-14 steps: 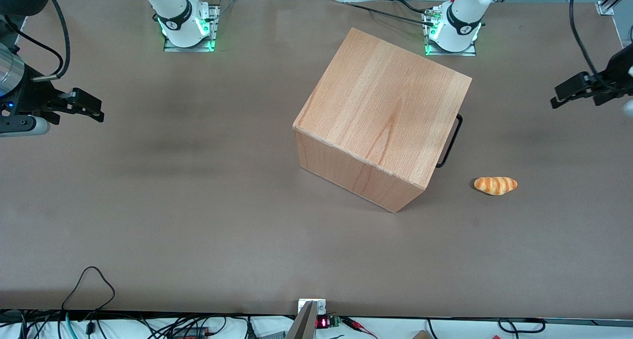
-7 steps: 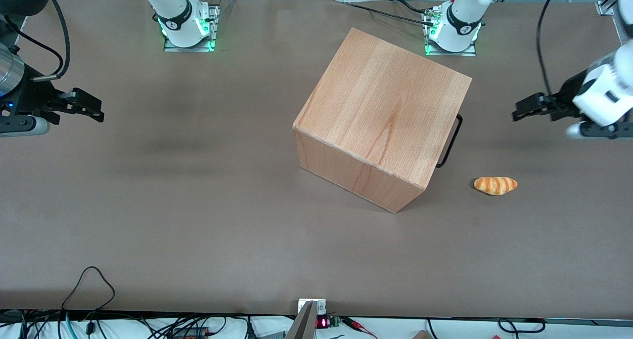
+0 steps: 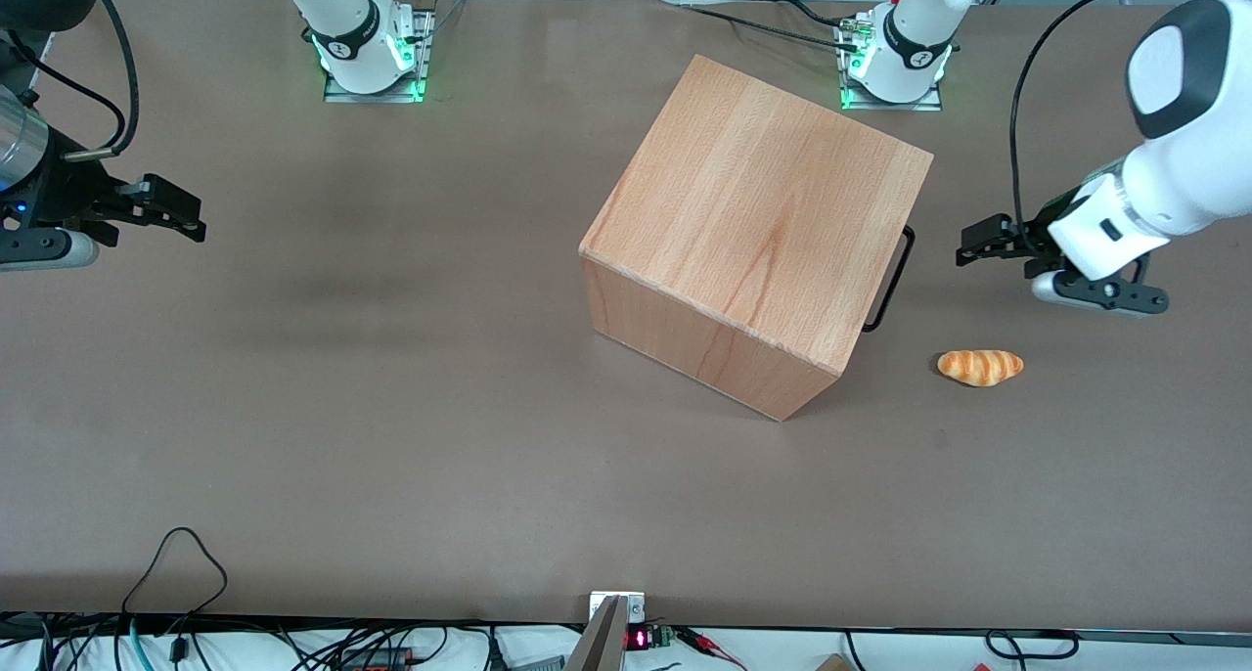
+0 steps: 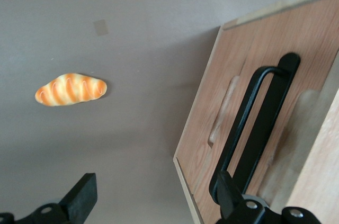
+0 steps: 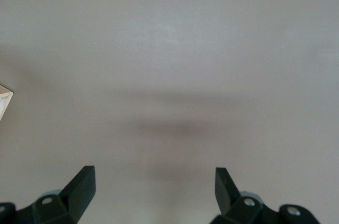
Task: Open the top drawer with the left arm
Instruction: 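Move the open left gripper toward the black drawer handle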
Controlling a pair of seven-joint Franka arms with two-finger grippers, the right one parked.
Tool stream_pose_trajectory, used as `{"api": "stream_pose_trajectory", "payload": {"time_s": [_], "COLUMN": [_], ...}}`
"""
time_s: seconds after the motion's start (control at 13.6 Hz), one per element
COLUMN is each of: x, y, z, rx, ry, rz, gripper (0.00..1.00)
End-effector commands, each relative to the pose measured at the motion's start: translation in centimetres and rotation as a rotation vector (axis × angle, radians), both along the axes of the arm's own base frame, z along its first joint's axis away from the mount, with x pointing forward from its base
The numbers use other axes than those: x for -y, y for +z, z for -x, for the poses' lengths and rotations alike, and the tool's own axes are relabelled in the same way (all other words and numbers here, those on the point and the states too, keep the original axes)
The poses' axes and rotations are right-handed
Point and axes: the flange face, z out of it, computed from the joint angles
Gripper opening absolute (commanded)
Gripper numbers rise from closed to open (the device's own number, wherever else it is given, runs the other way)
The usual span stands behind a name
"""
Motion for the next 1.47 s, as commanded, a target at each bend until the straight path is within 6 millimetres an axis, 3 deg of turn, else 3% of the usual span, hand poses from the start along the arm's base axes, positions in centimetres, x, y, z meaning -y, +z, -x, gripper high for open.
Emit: {"api": "stream_pose_trajectory", "payload": {"time_s": [0.0, 1.03, 1.4], "x": [0.9, 4.2, 4.2], "y": [-1.5, -6.5, -7.9], "z": [0.0, -0.5, -1.0], "rx": [0.023, 0.016, 0.025], "ry": [-0.099, -0.115, -0.143], "rz": [0.032, 0.144, 0.145], "gripper": [1.00, 1.00, 1.00]}}
